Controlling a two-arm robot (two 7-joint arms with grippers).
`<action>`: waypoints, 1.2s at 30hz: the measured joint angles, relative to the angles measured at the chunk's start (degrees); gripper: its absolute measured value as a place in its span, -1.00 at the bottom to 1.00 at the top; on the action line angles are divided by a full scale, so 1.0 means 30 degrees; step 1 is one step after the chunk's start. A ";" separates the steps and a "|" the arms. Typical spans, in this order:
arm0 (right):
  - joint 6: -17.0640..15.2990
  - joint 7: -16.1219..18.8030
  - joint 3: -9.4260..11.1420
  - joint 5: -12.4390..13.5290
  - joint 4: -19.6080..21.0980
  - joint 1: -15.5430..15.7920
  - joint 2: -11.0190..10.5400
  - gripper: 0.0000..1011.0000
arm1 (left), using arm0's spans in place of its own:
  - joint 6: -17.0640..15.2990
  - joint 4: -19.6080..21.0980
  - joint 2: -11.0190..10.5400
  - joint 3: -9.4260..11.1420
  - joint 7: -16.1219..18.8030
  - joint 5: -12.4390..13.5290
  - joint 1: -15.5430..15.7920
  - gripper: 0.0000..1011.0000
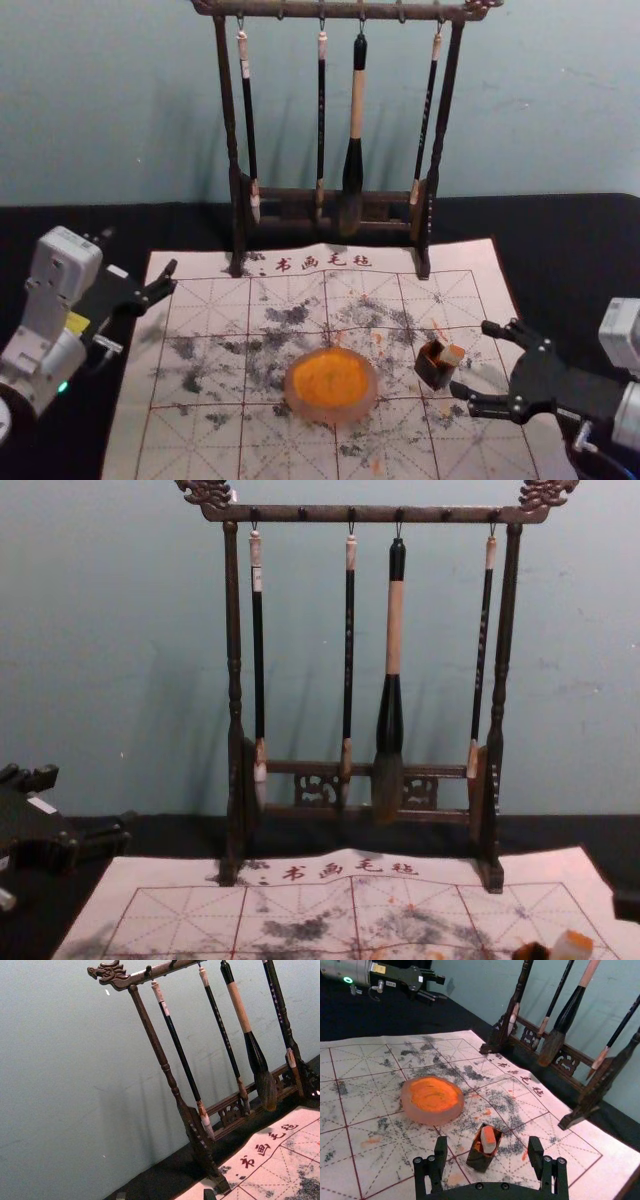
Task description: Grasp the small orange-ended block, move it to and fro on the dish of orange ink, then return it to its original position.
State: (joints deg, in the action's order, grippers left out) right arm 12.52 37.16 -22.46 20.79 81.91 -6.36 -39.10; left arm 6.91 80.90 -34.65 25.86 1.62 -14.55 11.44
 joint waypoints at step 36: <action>-0.1108 0.1707 -0.0643 0.0578 -0.2248 -0.2157 0.0918 0.98 | 0.0000 0.0000 0.0000 0.0000 0.0000 0.0001 0.0000 0.98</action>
State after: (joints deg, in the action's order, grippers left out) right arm 9.19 42.28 -24.39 22.53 75.17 -12.83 -36.35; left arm 6.91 80.90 -34.65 25.86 1.62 -14.55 11.43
